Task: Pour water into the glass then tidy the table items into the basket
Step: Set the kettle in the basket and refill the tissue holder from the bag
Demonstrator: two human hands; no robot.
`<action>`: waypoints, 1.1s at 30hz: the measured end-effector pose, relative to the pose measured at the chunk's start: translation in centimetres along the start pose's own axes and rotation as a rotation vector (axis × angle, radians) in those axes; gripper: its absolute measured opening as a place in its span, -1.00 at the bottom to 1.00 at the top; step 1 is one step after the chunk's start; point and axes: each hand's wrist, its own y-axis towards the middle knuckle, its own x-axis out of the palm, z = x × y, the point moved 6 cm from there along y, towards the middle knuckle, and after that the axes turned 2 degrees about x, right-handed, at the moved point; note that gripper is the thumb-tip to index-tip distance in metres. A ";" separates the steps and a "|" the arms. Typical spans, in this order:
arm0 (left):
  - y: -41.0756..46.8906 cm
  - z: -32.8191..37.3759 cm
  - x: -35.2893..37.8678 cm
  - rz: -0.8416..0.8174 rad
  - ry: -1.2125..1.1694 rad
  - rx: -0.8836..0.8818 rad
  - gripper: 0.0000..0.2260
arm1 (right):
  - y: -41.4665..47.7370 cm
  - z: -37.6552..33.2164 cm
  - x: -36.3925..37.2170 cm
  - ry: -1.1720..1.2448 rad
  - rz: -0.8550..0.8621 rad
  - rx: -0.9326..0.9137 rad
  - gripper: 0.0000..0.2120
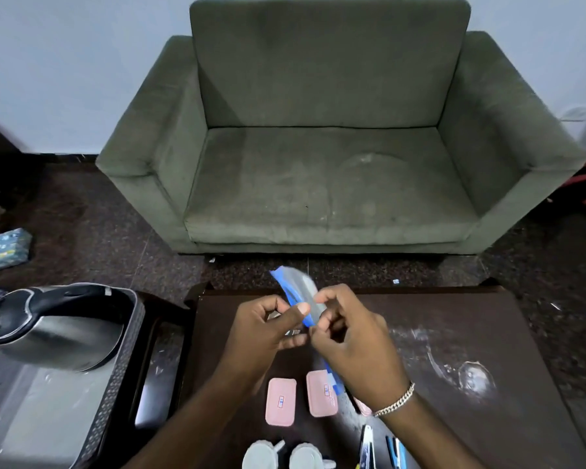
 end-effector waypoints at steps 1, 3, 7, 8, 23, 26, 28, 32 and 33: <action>0.1 0.0 -0.4 0.067 0.059 0.025 -0.76 | 0.1 0.3 -0.7 0.025 0.044 0.014 -0.64; 0.2 0.4 -1.6 0.224 0.211 0.113 -0.68 | 0.4 1.0 -2.4 0.063 0.118 0.051 -0.67; 0.1 1.3 -2.7 0.287 0.445 0.238 -0.82 | 0.8 1.3 -4.8 0.050 0.114 0.016 -0.74; 0.1 1.2 -2.4 0.266 0.409 0.239 -0.83 | 0.7 1.1 -4.5 0.081 0.064 0.014 -0.77; -2.0 4.2 -0.9 0.238 0.837 0.462 -0.58 | 0.4 0.3 -3.6 -0.342 0.122 -0.141 -0.78; -2.4 4.7 0.4 0.160 0.889 0.540 -0.53 | 0.3 0.5 -2.7 -0.716 -0.004 -0.028 -0.87; -2.8 4.6 1.7 0.084 0.932 0.574 -0.51 | 0.0 1.1 -2.3 -0.866 -0.087 0.168 -0.83; -4.3 5.1 3.9 0.001 0.995 0.677 -0.53 | 0.3 1.5 -1.4 -0.429 -0.176 0.434 -0.73; -4.7 5.3 4.6 -0.028 1.022 0.713 -0.53 | 0.4 1.6 -1.0 -0.254 -0.191 0.487 -0.74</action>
